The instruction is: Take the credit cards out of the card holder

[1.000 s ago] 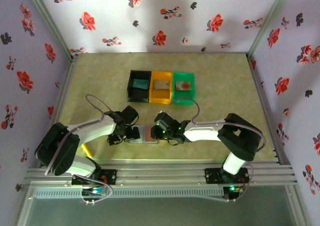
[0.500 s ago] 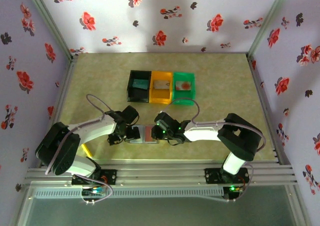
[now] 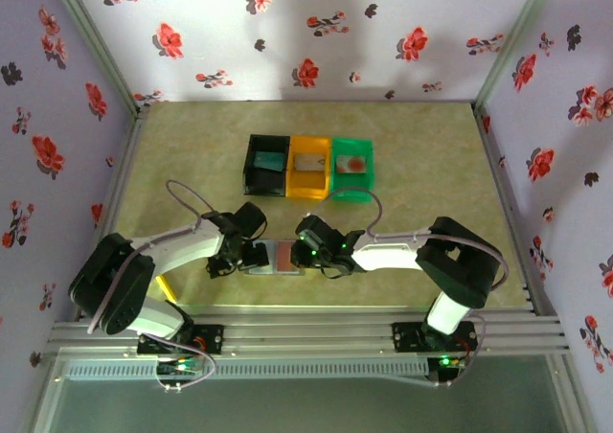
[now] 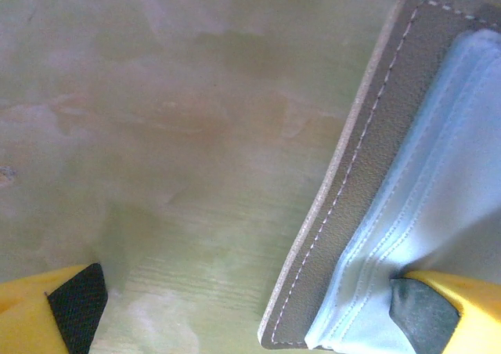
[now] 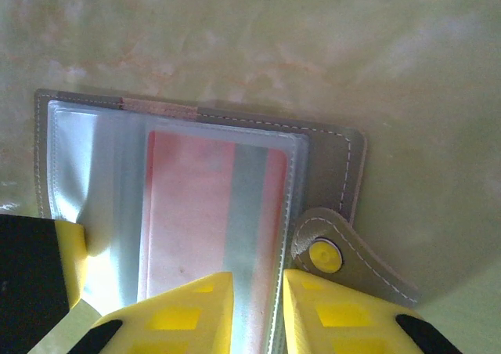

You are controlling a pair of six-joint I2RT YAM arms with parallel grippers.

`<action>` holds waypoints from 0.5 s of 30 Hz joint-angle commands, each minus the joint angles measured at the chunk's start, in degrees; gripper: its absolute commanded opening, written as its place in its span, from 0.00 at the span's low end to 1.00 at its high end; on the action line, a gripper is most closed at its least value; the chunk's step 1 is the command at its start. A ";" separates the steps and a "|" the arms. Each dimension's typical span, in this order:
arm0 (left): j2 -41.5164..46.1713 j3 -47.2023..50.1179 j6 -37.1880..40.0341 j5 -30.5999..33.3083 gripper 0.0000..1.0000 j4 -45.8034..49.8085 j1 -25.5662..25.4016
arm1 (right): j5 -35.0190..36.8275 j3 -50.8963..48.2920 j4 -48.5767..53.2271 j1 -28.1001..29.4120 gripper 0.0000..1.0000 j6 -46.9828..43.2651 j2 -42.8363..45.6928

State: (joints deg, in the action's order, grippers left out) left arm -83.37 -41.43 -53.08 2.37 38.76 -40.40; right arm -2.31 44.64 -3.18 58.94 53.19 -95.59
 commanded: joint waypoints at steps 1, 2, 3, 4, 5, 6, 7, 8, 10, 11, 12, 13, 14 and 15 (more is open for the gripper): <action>-4.35 2.67 -0.22 -1.17 1.00 -2.02 -1.43 | 0.55 1.33 0.72 0.37 0.24 0.60 -0.74; -4.39 2.65 -0.18 -1.14 1.00 -2.02 -1.48 | 0.55 1.38 0.68 0.39 0.23 0.67 -0.79; -4.36 2.60 -0.18 -1.15 1.00 -1.94 -1.52 | 0.54 1.33 0.71 0.39 0.23 0.61 -0.68; -4.34 2.58 -0.20 -1.26 1.00 -1.94 -1.54 | 0.62 1.41 0.71 0.40 0.22 0.62 -0.65; -4.36 2.58 -0.23 -1.23 1.00 -1.94 -1.52 | 0.64 1.37 0.78 0.43 0.22 0.64 -0.56; -4.36 2.58 -0.18 -1.23 1.00 -1.94 -1.57 | 0.64 1.38 0.80 0.45 0.22 0.60 -0.50; -4.36 2.58 -0.18 -1.23 1.00 -1.94 -1.52 | 0.67 1.45 0.94 0.46 0.21 0.60 -0.45; -4.36 2.54 -0.10 -1.24 1.00 -1.94 -1.53 | 0.72 1.41 1.05 0.44 0.20 0.52 -0.47; -4.43 2.50 -0.12 -1.26 1.00 -1.89 -1.52 | 0.72 1.51 1.06 0.39 0.20 0.51 -0.39; -4.43 2.49 -0.14 -1.26 1.00 -1.94 -1.53 | 0.72 1.57 1.05 0.39 0.20 0.51 -0.42; -4.43 2.50 -0.12 -1.30 1.00 -1.94 -1.52 | 0.72 1.59 1.05 0.39 0.20 0.51 -0.40; -4.44 2.58 -0.09 -1.23 1.00 -1.94 -1.54 | 0.64 1.65 1.07 0.42 0.19 0.51 -0.39; -4.43 2.58 -0.11 -1.23 1.00 -2.01 -1.52 | 0.64 1.67 0.97 0.39 0.19 0.51 -0.36; -4.45 2.58 -0.11 -1.31 1.00 -2.02 -1.52 | 0.64 1.67 0.88 0.39 0.19 0.43 -0.30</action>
State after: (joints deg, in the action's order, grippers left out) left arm -83.57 -41.54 -53.08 2.42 38.81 -40.51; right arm -2.33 44.75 -3.16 58.94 53.19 -95.59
